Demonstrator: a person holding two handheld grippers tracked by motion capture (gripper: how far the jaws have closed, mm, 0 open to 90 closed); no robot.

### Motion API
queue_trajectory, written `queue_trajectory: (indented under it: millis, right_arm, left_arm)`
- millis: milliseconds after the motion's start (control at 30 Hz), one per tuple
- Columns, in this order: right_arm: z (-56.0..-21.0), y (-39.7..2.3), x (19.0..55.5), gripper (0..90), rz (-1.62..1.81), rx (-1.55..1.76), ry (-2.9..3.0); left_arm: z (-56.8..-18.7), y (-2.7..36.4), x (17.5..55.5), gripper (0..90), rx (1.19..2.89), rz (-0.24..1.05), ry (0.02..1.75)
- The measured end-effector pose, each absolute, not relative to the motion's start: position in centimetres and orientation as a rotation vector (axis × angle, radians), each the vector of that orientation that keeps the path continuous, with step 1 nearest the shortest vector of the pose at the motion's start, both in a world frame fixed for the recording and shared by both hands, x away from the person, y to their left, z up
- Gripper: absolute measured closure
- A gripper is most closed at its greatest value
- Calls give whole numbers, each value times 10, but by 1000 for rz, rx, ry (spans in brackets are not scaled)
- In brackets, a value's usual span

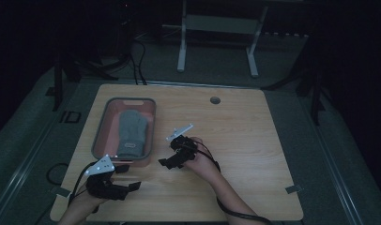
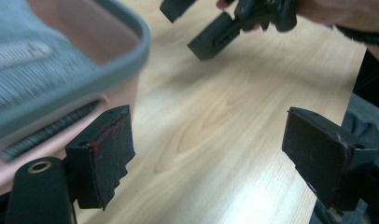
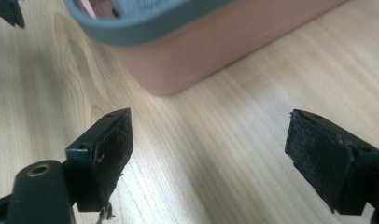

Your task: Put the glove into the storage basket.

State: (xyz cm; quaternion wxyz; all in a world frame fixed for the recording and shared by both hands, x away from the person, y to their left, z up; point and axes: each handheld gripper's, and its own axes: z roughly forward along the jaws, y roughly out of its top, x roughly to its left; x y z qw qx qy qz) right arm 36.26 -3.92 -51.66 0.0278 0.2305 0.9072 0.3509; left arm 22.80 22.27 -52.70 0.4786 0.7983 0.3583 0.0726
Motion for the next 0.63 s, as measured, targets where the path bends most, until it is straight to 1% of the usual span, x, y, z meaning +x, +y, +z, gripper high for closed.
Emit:
queue_trajectory:
  millis: [133,300,400,633]
  right_arm:
    - [-527,-43,362,150,1089,716,2808]
    - [-538,-50,361,143,1102,698,2797]
    - [-545,-53,359,143,1099,664,2790]
    - [-555,-57,357,146,1107,641,2765]
  left_arm:
    - [-542,221,228,172,1967,173,884]
    - [-554,224,229,172,1951,180,916]
    - [-561,227,231,172,1943,153,938]
    - [-564,229,231,172,1929,146,941]
